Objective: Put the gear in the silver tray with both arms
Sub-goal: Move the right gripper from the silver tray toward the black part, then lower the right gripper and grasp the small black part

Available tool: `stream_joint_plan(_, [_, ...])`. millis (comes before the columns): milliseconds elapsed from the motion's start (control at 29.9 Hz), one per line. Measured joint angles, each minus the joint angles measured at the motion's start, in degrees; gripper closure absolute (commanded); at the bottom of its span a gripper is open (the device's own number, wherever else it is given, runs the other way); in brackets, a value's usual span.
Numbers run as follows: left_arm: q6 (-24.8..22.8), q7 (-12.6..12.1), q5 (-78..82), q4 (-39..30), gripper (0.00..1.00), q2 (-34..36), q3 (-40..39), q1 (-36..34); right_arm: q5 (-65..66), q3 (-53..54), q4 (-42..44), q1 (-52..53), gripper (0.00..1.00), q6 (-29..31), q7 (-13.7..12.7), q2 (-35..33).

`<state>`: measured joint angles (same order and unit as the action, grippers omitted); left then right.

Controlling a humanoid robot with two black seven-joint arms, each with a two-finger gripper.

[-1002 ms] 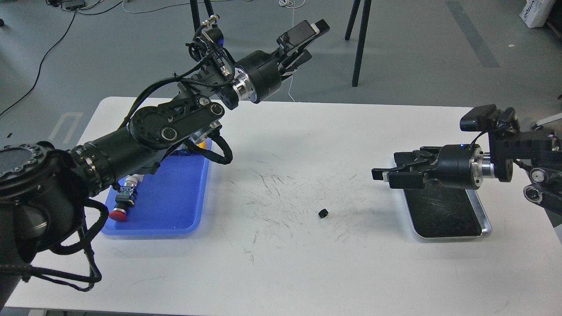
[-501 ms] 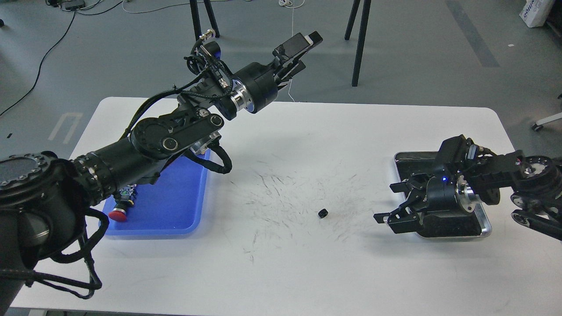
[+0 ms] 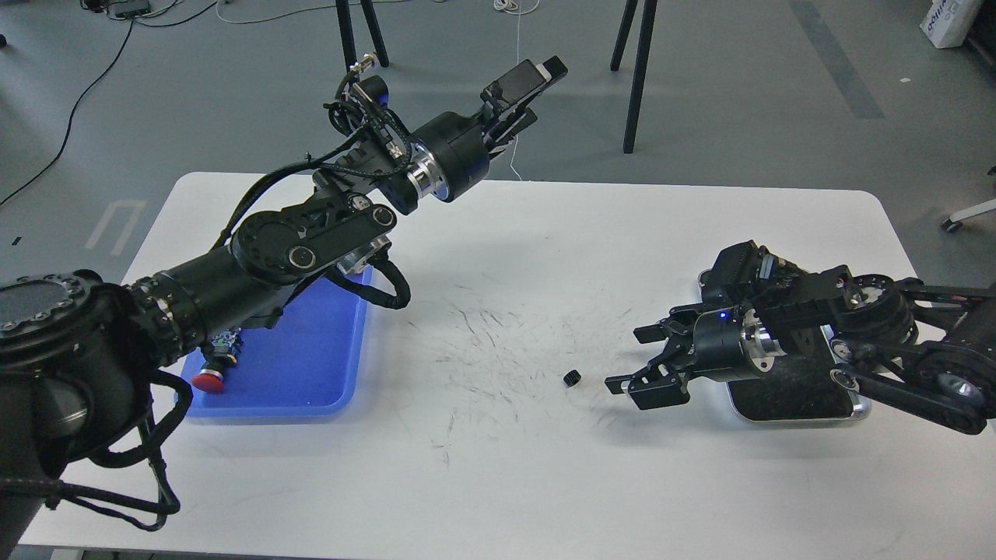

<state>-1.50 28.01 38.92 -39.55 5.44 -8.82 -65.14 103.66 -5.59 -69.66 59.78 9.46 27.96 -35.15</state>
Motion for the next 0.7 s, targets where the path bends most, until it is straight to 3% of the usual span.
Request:
stream_joint_plan(267, [0.0,0.0,0.0,0.1,0.00,0.1,0.0,0.0,-0.4,-0.2,3.4,-0.4,0.05,0.1,0.0,5.0])
stream_joint_plan(368, [0.0,0.0,0.0,0.2,0.00,0.1,0.0,0.1,-0.4,-0.3,3.8,-0.6,0.12,0.2,0.0,5.9])
stream_joint_plan(702, [0.0,0.0,0.0,1.0,0.00,0.6,0.2,0.3,-0.4,-1.1,5.4,-0.4,0.21,0.3,0.0,7.8])
